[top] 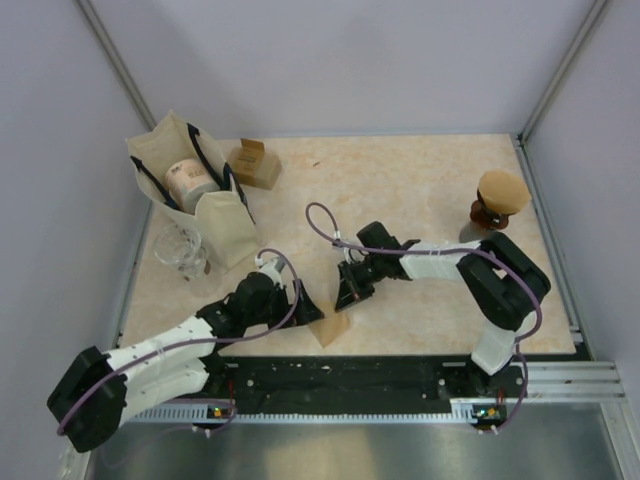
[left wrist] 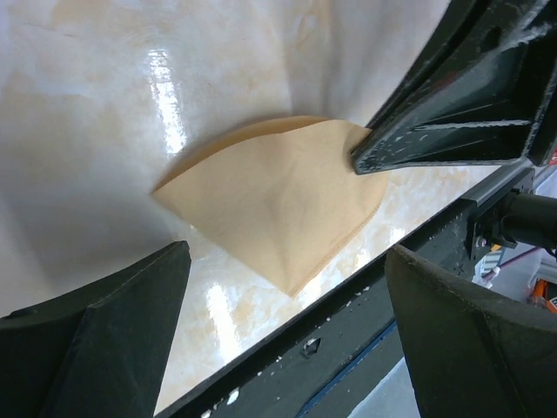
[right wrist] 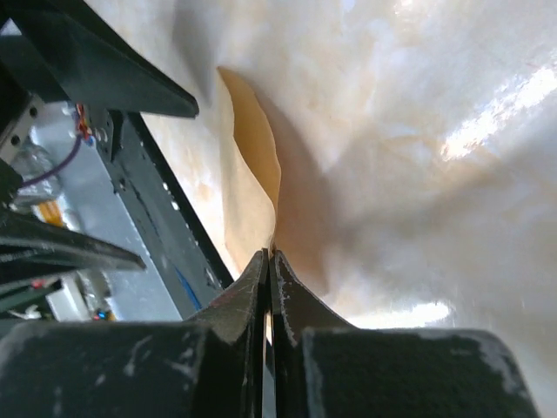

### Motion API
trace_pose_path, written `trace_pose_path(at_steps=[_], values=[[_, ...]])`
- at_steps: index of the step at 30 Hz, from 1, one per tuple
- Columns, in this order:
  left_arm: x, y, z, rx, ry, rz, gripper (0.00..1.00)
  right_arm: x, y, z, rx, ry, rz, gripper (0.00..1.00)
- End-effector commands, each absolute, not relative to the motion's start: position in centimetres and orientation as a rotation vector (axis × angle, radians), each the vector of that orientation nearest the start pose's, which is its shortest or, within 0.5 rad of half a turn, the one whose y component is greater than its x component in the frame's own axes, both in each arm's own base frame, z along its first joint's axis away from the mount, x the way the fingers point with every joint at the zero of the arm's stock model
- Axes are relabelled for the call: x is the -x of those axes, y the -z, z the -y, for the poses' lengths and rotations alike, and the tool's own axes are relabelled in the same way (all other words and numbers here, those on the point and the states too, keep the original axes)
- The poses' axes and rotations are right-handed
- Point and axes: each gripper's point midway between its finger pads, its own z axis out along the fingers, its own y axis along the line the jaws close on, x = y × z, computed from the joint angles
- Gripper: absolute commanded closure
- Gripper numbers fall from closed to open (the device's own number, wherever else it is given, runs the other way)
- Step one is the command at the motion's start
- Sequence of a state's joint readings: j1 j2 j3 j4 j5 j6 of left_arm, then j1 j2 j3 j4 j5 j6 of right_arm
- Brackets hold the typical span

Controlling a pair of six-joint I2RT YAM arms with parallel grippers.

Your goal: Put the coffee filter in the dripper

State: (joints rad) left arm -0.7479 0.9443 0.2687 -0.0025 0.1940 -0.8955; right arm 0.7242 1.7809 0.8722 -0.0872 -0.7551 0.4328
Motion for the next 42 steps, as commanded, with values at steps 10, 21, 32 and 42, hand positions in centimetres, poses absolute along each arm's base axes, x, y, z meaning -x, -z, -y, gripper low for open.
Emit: trace_pose_path(at_steps=[10, 21, 32, 42], values=[[-16.7, -21.1, 20.7, 0.015, 1.099, -1.980, 0.01, -20.9, -19.7, -30.8, 1.484, -0.751, -1.431, 1.00], [-18.2, -27.0, 20.2, 0.140, 1.121, -1.873, 0.01, -24.5, -31.7, -28.3, 1.189, -0.014, -0.849, 1.00], [-22.0, -31.3, 22.5, 0.201, 1.170, -1.727, 0.01, -24.1, -31.1, -29.1, 1.189, 0.007, -0.838, 1.00], [-23.4, -32.4, 23.1, 0.313, 1.265, -1.620, 0.03, -24.4, -30.7, -28.6, 1.176, 0.023, -0.864, 1.00]])
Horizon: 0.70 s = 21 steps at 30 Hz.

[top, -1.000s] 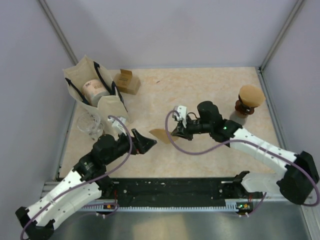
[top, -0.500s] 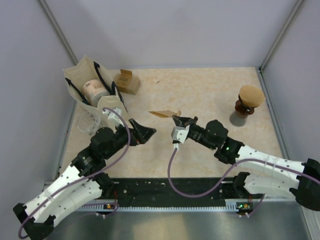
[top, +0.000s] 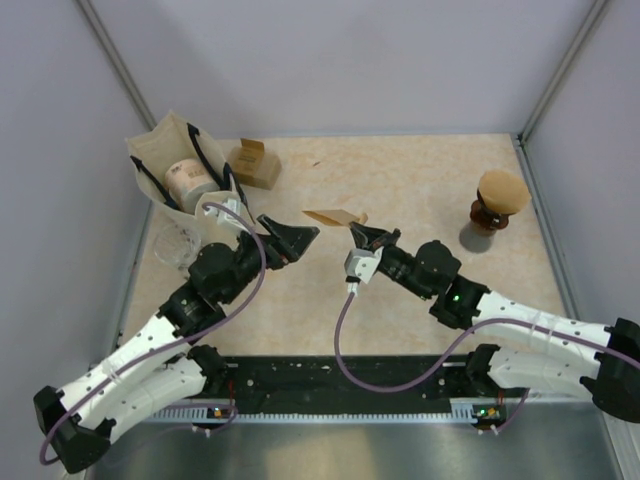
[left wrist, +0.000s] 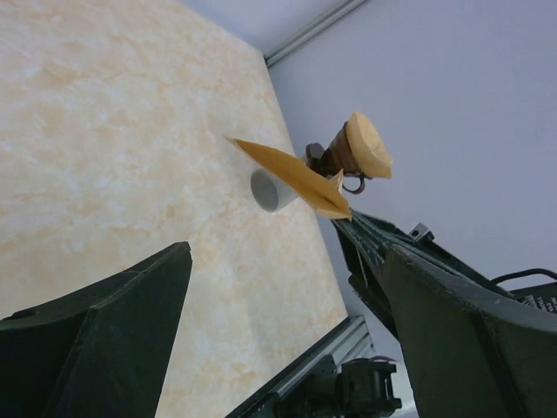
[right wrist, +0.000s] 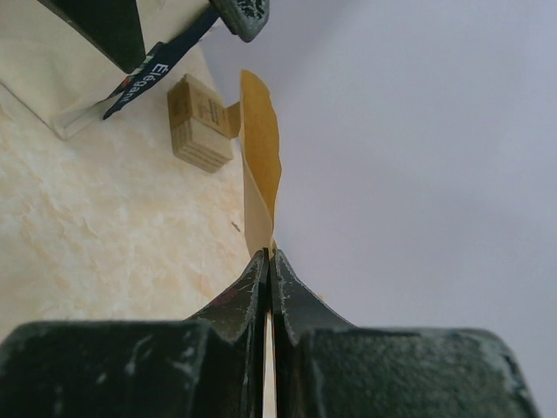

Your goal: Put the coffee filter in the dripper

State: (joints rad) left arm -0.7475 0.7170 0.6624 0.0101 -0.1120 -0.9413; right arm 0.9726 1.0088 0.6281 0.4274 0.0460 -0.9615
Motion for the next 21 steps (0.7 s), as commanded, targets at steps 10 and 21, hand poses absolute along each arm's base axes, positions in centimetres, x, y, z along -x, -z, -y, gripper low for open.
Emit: trace_pose_path(at_steps=[10, 21], values=[[-24.0, -30.3, 24.5, 0.306, 1.274, -1.678, 0.07, -24.4, -30.9, -28.2, 1.163, 0.025, -0.883, 1.00], [-24.9, -29.7, 25.1, 0.354, 1.293, -1.681, 0.09, -24.5, -30.0, -28.7, 1.197, 0.021, -0.899, 1.00]])
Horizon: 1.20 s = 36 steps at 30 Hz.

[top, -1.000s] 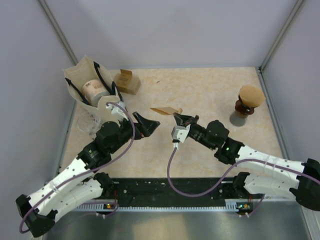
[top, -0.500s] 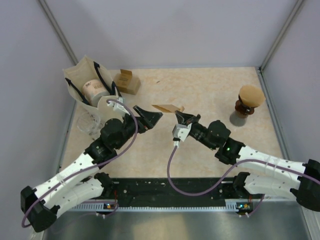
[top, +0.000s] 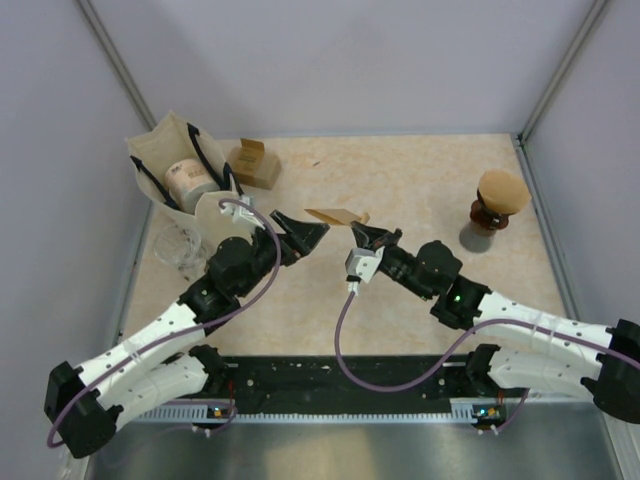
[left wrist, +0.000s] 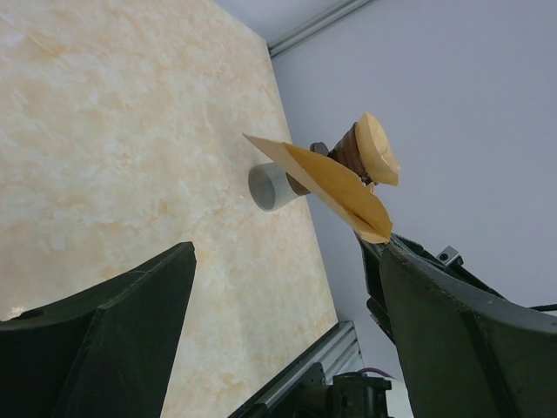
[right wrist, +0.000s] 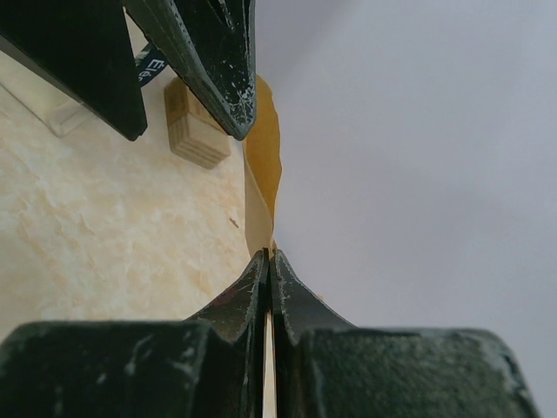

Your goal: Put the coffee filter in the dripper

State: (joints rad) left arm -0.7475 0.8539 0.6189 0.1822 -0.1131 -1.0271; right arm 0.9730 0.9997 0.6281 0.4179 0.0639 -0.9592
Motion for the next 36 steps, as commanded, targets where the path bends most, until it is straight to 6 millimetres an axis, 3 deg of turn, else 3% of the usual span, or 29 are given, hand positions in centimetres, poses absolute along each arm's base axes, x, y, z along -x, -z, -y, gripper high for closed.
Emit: trace_pose_path(at_steps=[1, 15, 27, 36], values=[[-25.0, -29.4, 25.0, 0.368, 1.282, -1.688, 0.10, -24.5, -30.0, -28.7, 1.195, 0.020, -0.897, 1.00], [-25.6, -29.2, 25.5, 0.389, 1.280, -1.697, 0.17, -23.5, -29.3, -29.7, 1.253, 0.015, -0.866, 1.00], [-25.6, -28.9, 25.0, 0.455, 1.278, -1.716, 0.21, -23.7, -26.5, -30.6, 1.350, 0.159, -0.905, 1.00], [-25.5, -28.0, 24.1, 0.496, 1.229, -1.747, 0.23, -23.5, -27.8, -30.3, 1.290, 0.125, -0.906, 1.00]])
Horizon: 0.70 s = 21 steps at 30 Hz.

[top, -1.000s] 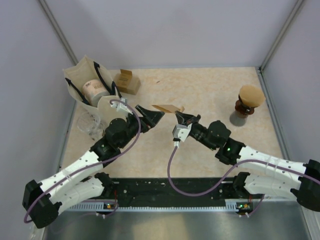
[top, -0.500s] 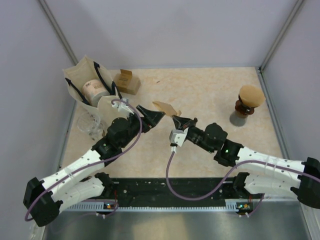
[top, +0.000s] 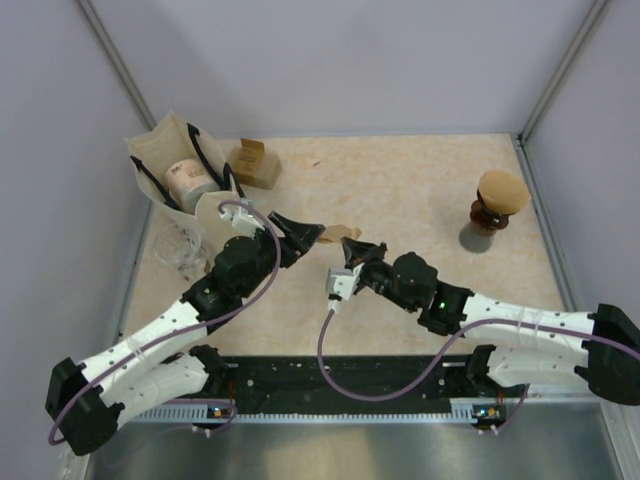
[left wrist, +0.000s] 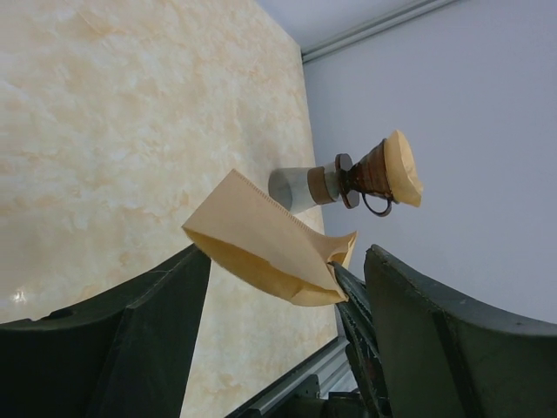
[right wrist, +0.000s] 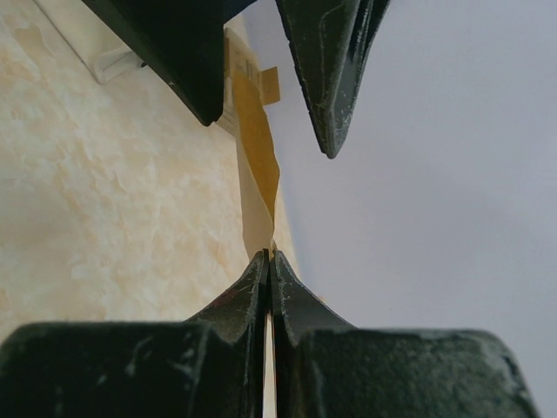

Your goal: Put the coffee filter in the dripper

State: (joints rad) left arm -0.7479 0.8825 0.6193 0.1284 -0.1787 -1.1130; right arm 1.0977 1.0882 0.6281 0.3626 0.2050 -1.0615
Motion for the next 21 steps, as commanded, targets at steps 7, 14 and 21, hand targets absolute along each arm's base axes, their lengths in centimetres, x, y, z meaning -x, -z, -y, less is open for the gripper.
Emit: trace_pose_path(at_steps=[7, 14, 21], values=[[-24.5, -28.8, 23.6, 0.469, 1.264, -1.715, 0.23, -24.0, -27.5, -30.1, 1.269, 0.136, -0.965, 1.00], [-23.9, -27.5, 22.0, 0.527, 1.228, -1.720, 0.23, -24.8, -27.8, -30.2, 1.225, 0.135, -1.007, 1.00], [-24.1, -26.9, 22.6, 0.525, 1.244, -1.736, 0.23, -24.7, -28.8, -30.2, 1.172, 0.097, -1.005, 1.00]])
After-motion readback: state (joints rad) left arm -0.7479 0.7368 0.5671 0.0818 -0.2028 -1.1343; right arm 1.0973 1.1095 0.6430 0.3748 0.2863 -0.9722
